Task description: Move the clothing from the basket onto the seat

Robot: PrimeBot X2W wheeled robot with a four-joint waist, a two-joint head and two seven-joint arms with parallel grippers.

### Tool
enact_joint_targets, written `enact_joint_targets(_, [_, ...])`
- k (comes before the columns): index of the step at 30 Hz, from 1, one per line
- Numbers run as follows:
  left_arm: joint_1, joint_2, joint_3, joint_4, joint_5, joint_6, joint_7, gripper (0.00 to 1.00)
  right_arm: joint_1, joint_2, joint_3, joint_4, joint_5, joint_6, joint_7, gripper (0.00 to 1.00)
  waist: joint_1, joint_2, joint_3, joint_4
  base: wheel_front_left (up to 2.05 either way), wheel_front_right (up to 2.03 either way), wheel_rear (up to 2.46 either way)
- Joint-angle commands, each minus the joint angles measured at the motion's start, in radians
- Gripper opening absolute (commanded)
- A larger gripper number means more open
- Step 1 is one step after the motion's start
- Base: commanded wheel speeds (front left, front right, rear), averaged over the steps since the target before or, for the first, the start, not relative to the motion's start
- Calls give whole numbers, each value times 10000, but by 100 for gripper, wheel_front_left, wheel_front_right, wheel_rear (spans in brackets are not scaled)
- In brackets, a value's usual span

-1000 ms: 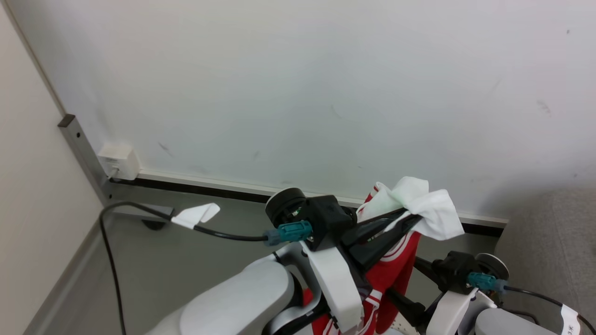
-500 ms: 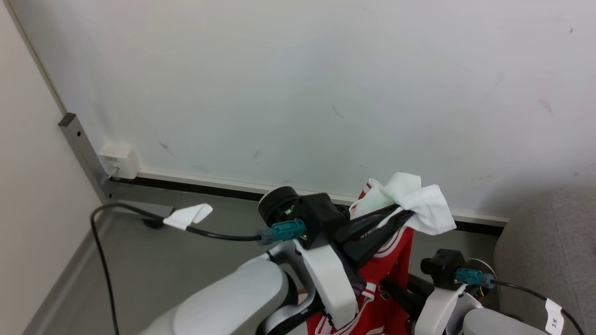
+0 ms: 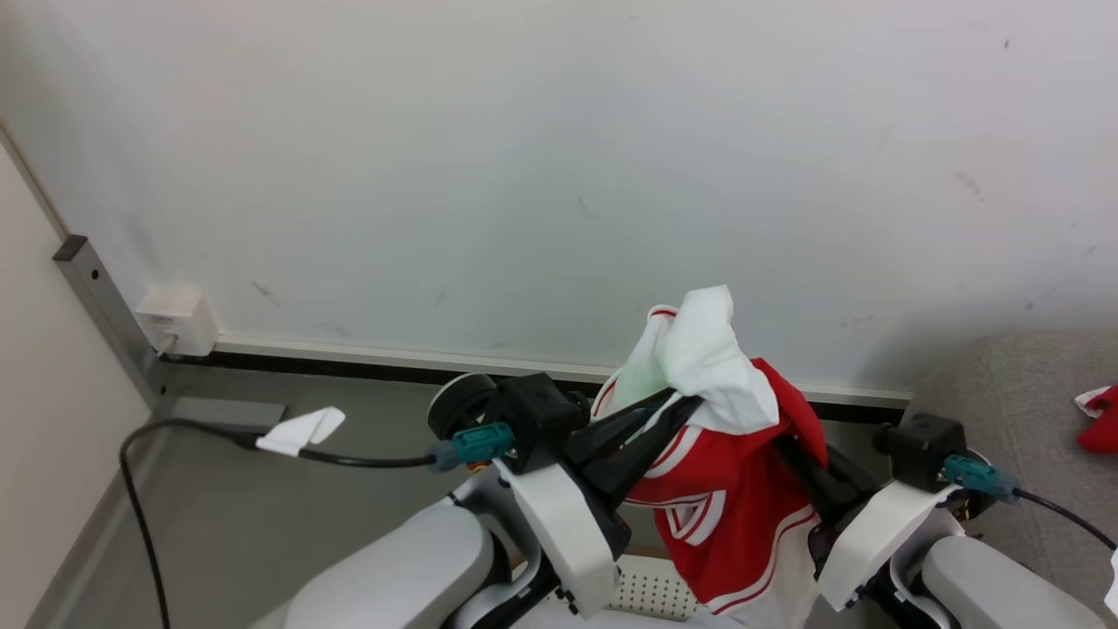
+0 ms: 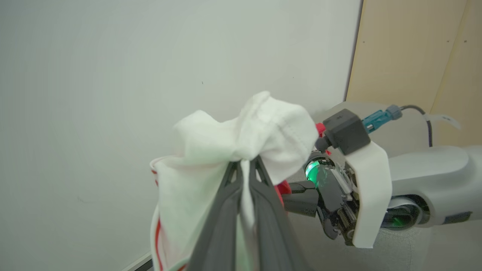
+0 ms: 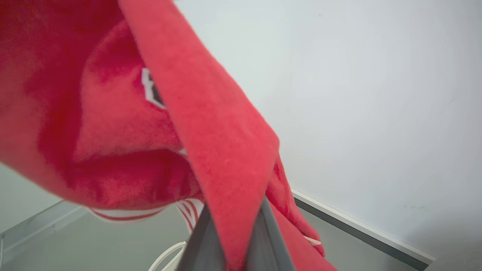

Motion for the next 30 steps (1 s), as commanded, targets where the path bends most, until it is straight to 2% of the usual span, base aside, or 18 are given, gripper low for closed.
enact_joint_targets(1, [241, 100, 3, 36, -90, 69, -53, 0, 186, 41, -450, -69, -269, -23, 0, 0, 0, 0, -6, -97, 0, 0, 0])
enact_joint_targets(5, [550, 193, -74, 111, -205, 146, -74, 0, 436, 92, -1767, -280, -858, -23, 1, 0, 0, 0, -2, -267, 0, 0, 0])
enact_joint_targets(6, [624, 164, -89, 107, -248, 122, -94, 9, 478, 74, -2018, -353, -977, -23, 1, 0, 0, 0, 0, -308, 0, 0, 0])
enact_joint_targets(7, [716, 109, -102, 75, -370, 69, -115, 45, 490, 36, -2256, -446, -1108, -23, 1, 0, 0, 0, 5, -357, 0, 0, 0])
enact_joint_targets(8, [776, 65, -100, 24, -468, 36, -151, 90, 493, -19, -2490, -546, -1259, -23, 1, 0, 0, 0, 13, -403, 0, 0, 0])
enact_joint_targets(9, [793, 43, -100, -16, -513, 27, -152, 100, 508, -60, -2724, -624, -1390, -23, 0, 0, 0, 0, 20, -452, 0, 0, 0])
enact_joint_targets(18, [1085, -10, -290, -96, -538, 92, -241, 100, 428, -447, -4770, -1585, -2185, -23, 1, 0, 0, 0, 139, -1127, 0, 0, 0])
enact_joint_targets(30, [1188, -35, -268, 155, -389, 260, -614, 100, 704, -1106, -6061, -2914, -2653, -23, 3, 0, 0, 0, 355, -2604, 0, 0, 0])
